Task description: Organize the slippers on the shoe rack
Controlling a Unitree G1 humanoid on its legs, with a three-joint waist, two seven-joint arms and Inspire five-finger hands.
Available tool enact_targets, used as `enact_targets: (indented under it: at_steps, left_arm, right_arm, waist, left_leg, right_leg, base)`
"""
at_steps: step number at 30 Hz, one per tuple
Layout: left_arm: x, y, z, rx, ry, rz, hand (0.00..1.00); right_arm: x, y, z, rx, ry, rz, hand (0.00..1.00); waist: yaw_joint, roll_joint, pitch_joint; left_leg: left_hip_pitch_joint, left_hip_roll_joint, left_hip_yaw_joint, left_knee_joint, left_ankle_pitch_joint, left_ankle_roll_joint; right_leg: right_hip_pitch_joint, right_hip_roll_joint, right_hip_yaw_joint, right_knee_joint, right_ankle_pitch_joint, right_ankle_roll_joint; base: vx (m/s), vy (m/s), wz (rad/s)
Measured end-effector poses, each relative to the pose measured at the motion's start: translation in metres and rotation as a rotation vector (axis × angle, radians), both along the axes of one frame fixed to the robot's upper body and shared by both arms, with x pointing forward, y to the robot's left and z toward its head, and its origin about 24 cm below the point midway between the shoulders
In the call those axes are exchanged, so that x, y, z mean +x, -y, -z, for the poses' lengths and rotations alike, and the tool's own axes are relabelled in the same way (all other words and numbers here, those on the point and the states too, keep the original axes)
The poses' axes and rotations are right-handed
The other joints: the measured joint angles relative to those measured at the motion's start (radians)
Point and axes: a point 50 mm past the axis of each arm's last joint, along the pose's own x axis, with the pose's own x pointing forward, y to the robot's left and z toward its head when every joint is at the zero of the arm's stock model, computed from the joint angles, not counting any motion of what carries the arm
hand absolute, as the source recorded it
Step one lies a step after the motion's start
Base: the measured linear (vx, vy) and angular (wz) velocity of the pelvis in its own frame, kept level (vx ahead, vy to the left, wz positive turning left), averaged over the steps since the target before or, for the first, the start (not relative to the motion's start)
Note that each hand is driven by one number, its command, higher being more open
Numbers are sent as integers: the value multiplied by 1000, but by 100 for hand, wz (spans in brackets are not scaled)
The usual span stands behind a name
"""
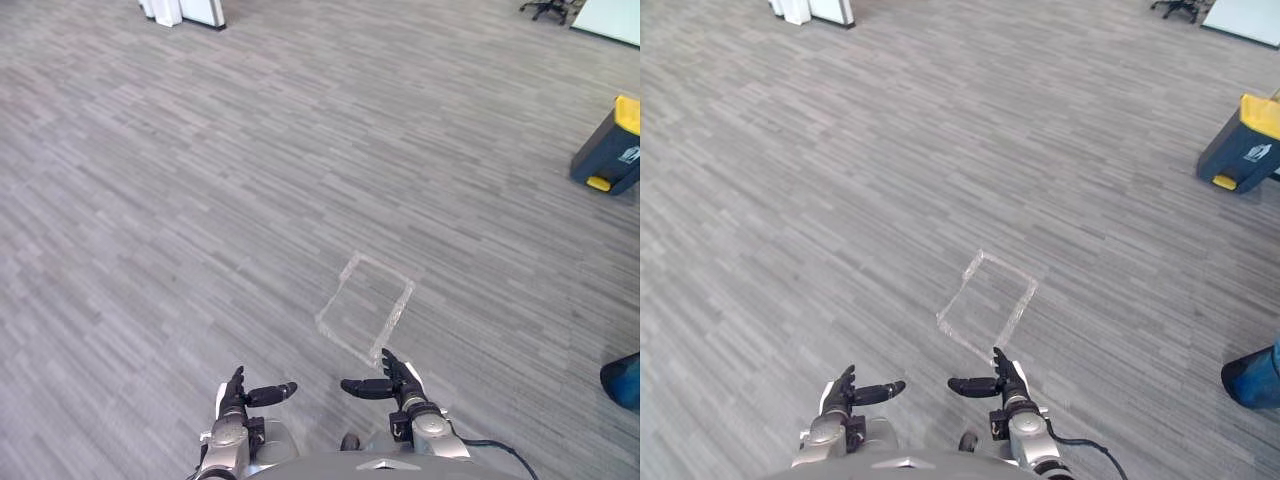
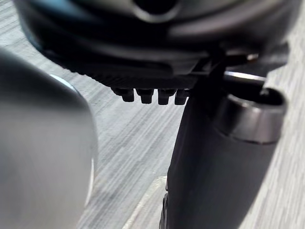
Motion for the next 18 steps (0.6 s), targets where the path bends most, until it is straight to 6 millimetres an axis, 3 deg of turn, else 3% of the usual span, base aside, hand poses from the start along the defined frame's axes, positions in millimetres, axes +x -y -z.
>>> enact_targets:
  at_steps: [2,4,5,6,7,8,10,12,13,15,16,18]
  left_arm:
    - [3,0,-1,-1,12,-2,100]
    - [8,0,-4,0,37,-2,100]
    - [5,1,-2,-9,32,-13,100]
    - [6,-4,-3,2,29,-20,100]
    - [6,-5,-2,5,24,-17,100]
    - [9,-5,-3,7,27,-9,100]
    - [4,-6,0,4,-2,-9,100]
    - [0,-7,2,4,-21,-13,100]
    - [-4,-7,3,7,-30,-11,100]
    - [-8,-7,6,10,-55,0,100]
    - [-12,-6,7,12,-72,10,100]
    - [-14,-6,8,13,-81,8,100]
  right_arm:
    - [3,1,-1,-1,8,12,100]
    - [4,5,0,-4,0,38,100]
    - [0,10,2,-22,-16,41,100]
    - [-2,8,5,-19,-36,38,100]
    - [-2,7,5,-17,-42,39,100]
    - [-4,7,6,-15,-49,44,100]
    - [-7,7,8,-10,-66,58,100]
    - [-8,7,9,-11,-73,56,100]
    - [-8,6,9,-9,-71,49,100]
    - [-5,3,8,-7,-69,24,100]
    - [-3,0,8,-7,-67,2,100]
    - [3,-3,5,-4,-50,-23,100]
  waist:
    - [14,-3,5]
    - [26,-16,18]
    - [37,-2,10]
    - [35,-35,4]
    - [32,-41,-1]
    - [27,-49,-4]
    - [28,-49,-3]
    - [30,-47,-3]
    - [26,-43,0]
    - [15,-36,3]
    - [6,-19,4]
    - [-1,-14,5]
  left_leg:
    - [-59,-36,26,-199,-30,21]
    - [-84,-119,-15,-483,9,30]
    - [-67,-169,-80,-662,228,42]
    - [-53,-198,-66,-673,218,72]
    - [-49,-204,-63,-682,215,83]
    - [-50,-219,-56,-666,181,104]
    - [-7,-229,-27,-647,116,119]
    - [69,-233,11,-671,82,129]
    - [129,-235,45,-697,65,142]
    - [223,-235,81,-744,54,152]
    - [277,-223,100,-783,54,152]
    - [326,-200,128,-818,53,150]
  right_leg:
    - [59,-19,41,-46,4,8]
    - [110,-62,69,-69,-2,32]
    - [131,-71,101,-72,-22,71]
    - [137,-107,118,-78,-23,84]
    - [132,-116,119,-77,-15,99]
    - [122,-139,138,-59,16,136]
    - [103,-155,178,47,19,142]
    - [27,-170,199,272,32,164]
    - [-52,-193,196,468,75,218]
    - [-153,-227,131,669,23,163]
    - [-199,-235,50,690,-12,121]
    - [-254,-234,-64,611,-48,97]
  base:
    - [550,114,-63]
    - [491,236,-61]
    - [473,237,-56]
    - [482,227,-42]
    - [472,229,-5]
    - [430,240,-6]
    - [431,252,-32]
    - [339,216,-56]
    - [326,210,-65]
    - [316,144,-63]
    - [304,94,-43]
    - [285,25,-36]
